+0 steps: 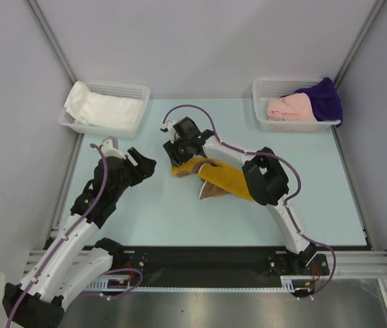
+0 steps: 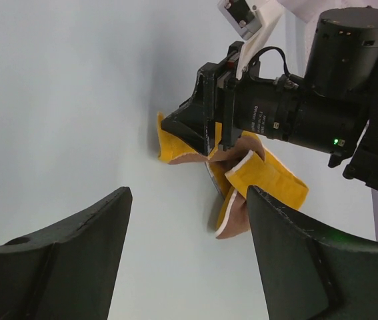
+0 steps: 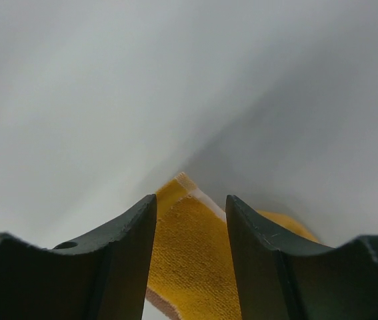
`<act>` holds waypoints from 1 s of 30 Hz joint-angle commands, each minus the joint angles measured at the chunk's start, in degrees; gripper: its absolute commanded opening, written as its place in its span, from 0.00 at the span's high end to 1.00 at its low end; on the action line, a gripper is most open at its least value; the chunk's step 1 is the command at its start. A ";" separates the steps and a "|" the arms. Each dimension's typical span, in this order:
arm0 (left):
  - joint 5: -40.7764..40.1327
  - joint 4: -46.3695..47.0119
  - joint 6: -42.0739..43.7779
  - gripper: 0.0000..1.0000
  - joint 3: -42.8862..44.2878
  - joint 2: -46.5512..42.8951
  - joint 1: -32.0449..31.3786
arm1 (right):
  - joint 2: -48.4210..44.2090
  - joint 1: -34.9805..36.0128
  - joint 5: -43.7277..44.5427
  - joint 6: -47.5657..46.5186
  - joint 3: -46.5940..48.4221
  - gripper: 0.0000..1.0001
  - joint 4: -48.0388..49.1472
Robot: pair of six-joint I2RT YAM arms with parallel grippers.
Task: Fold and stack the towels
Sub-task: Flatten out the crumpled towel
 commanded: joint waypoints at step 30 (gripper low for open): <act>2.33 10.14 -3.95 0.28 -7.29 3.19 0.75 | -15.26 -0.85 7.05 0.68 -4.98 1.00 -2.58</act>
